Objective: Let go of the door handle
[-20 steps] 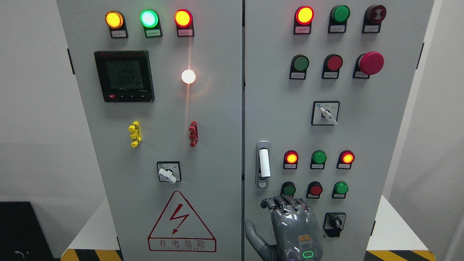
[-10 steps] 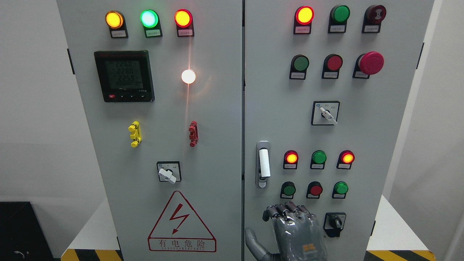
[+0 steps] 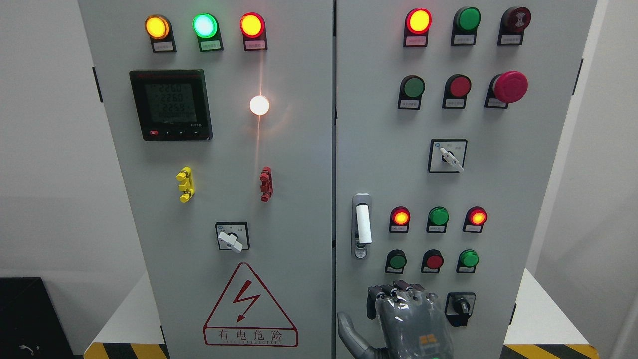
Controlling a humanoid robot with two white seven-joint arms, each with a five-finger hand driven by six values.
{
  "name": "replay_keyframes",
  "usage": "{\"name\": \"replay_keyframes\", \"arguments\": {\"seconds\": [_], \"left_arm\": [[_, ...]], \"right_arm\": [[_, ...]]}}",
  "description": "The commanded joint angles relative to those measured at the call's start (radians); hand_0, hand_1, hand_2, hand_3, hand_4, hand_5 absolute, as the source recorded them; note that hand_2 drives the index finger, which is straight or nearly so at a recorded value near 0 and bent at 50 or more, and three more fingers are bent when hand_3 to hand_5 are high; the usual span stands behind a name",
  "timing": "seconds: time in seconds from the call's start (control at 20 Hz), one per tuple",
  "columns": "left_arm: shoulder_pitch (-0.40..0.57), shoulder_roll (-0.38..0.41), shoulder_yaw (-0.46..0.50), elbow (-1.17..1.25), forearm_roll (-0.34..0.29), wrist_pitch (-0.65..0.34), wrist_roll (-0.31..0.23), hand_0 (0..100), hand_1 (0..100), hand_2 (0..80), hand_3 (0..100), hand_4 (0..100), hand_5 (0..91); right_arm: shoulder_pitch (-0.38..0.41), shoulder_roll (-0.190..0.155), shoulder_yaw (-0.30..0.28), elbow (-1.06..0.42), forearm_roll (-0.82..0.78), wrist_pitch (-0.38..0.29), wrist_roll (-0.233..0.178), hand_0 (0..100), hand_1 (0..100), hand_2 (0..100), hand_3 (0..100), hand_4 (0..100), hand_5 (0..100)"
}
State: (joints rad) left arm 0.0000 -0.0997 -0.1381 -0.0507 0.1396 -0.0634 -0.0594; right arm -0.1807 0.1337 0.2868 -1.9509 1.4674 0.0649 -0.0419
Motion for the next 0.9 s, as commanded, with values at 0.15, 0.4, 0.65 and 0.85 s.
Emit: {"name": "replay_keyframes", "arguments": {"seconds": [0.15,0.4,0.65,0.85], "left_arm": [[0.018,0.000,0.000,0.000,0.000,0.000,0.000,12,56,0.0,0,0,0.0],[0.018,0.000,0.000,0.000,0.000,0.000,0.000,12,56,0.0,0,0,0.0],[0.018,0.000,0.000,0.000,0.000,0.000,0.000,12,56,0.0,0,0,0.0],[0.018,0.000,0.000,0.000,0.000,0.000,0.000,12,56,0.0,0,0,0.0]], "right_arm": [[-0.080,0.000,-0.015,0.021,0.008,0.004,0.036,28,13,92,100,92,90],[-0.125,0.000,-0.015,0.043,0.010,0.039,0.077,24,9,95,100,93,91],[-0.183,0.000,-0.015,0.089,0.011,0.046,0.080,24,11,95,100,94,91],[-0.224,-0.005,-0.015,0.121,0.014,0.075,0.083,25,9,95,100,94,91]]}}
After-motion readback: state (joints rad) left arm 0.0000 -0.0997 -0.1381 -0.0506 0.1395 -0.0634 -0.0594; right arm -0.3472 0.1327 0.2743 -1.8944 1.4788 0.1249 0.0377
